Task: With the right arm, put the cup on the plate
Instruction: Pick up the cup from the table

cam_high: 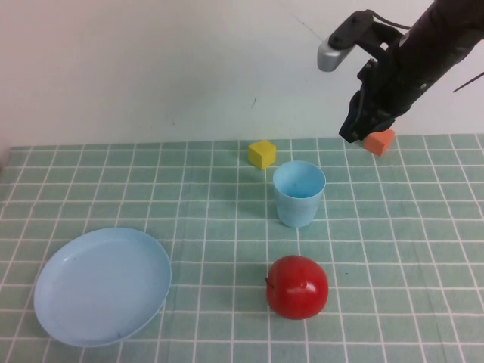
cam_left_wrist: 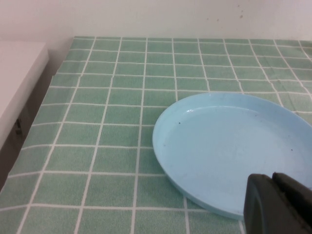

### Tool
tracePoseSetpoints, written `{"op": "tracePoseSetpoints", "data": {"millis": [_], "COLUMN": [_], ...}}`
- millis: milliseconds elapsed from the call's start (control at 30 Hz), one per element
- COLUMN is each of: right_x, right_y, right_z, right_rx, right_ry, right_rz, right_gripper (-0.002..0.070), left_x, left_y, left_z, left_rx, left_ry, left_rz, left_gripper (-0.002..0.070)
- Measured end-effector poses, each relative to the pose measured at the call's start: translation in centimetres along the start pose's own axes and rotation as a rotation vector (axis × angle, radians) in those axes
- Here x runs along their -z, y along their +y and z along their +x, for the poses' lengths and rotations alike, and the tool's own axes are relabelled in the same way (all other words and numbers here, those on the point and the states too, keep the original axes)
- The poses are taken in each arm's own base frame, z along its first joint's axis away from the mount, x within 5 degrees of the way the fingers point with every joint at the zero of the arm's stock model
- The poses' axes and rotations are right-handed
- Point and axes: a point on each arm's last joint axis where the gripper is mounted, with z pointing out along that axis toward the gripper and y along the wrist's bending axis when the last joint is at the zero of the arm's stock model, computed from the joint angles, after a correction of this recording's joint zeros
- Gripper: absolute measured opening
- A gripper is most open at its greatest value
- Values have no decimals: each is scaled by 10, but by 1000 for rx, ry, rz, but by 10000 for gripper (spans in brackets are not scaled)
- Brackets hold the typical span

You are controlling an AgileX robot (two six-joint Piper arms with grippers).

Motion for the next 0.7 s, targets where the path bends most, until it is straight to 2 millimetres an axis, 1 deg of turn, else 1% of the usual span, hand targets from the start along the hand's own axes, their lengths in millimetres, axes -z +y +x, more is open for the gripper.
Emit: {"op": "tracePoseSetpoints", "data": {"millis": [33, 133, 200, 267, 333, 400, 500, 700], "right_x": [-1, -3, -8, -13, -20, -26, -29, -33], "right_y": [0, 2, 4, 4, 3, 1, 0, -6], "right_z": [0, 0, 1, 3, 6, 8, 9, 2], "right_rx": [-4, -39, -57, -65, -74, -75, -79, -115], "right_ry": [-2, 0, 16, 36, 56, 73, 79, 3], "right_rz": [-6, -43, -73, -94, -110, -113, -107, -52], "right_gripper": [85, 218, 326, 408, 463, 485, 496, 499], "left_x": [0, 0, 0, 0, 0, 0, 0, 0], "left_y": [0, 0, 0, 0, 0, 0, 0, 0], "left_z": [0, 0, 0, 0, 0, 0, 0, 0], "left_rx": [0, 0, 0, 0, 0, 0, 0, 0], "left_ry": [0, 0, 0, 0, 0, 0, 0, 0], "left_rz": [0, 0, 0, 0, 0, 0, 0, 0], "left_gripper": [-3, -3, -3, -3, -3, -3, -3, -3]}}
